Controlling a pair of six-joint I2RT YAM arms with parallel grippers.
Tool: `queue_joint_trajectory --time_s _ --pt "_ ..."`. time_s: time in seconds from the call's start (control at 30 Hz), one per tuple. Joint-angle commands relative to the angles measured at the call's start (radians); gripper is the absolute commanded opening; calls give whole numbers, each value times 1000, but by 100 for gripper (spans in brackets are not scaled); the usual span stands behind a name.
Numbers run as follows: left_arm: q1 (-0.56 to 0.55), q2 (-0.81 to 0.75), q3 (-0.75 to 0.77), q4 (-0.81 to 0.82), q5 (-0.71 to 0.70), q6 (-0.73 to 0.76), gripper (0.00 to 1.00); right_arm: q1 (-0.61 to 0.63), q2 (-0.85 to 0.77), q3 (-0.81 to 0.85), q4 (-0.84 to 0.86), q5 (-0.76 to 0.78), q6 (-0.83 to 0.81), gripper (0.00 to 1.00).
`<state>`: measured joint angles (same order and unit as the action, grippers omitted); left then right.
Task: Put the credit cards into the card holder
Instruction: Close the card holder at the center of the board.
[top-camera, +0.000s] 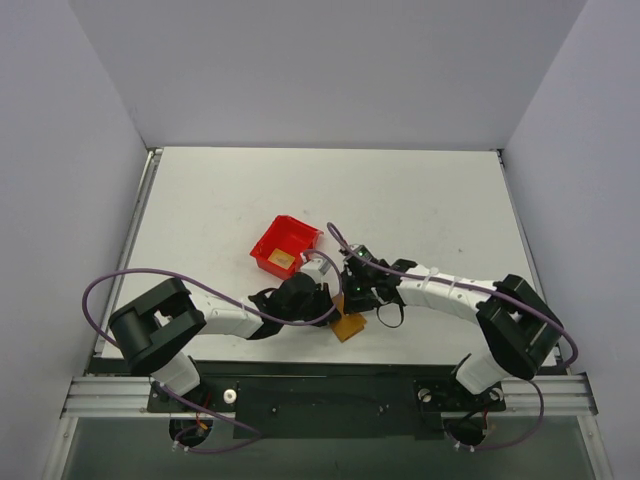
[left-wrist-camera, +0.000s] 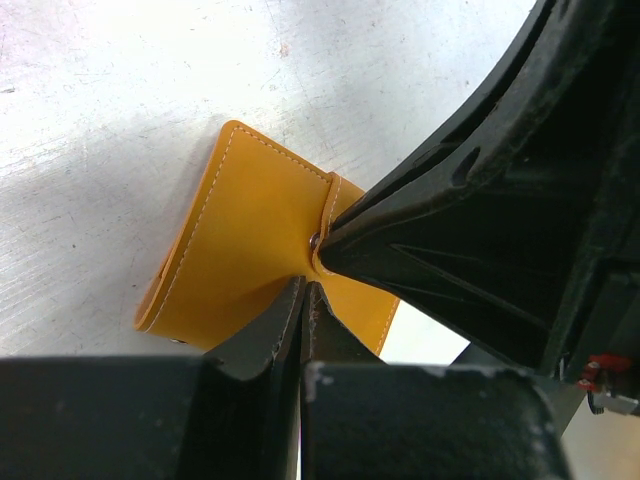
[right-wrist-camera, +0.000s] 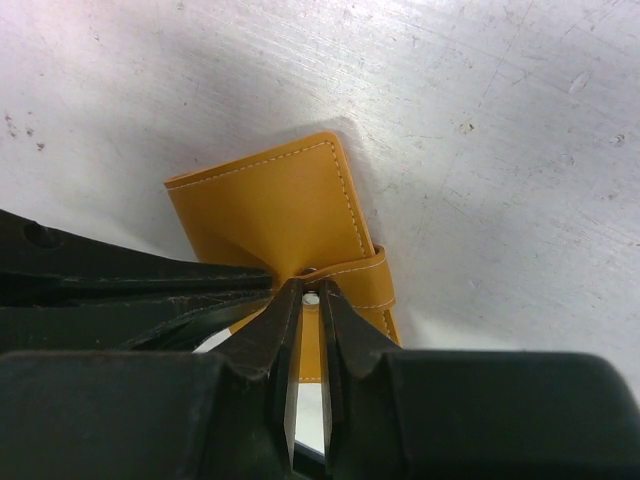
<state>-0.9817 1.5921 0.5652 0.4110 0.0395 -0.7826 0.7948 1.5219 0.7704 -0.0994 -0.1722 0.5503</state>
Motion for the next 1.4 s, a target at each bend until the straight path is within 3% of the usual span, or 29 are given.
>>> queue_joint_trajectory --time_s 0.0,0.6,1.07,1.37 --pt "-3 46 -5 -83 -1 8 1 60 107 15 -71 114 26 2" --pt "-3 48 -13 -74 -1 5 1 98 296 40 -86 77 60 1" --pt "-3 51 -14 -74 3 6 1 107 412 -37 67 8 112 1" --pt "-3 51 -13 -77 3 6 1 101 218 -40 52 79 85 2"
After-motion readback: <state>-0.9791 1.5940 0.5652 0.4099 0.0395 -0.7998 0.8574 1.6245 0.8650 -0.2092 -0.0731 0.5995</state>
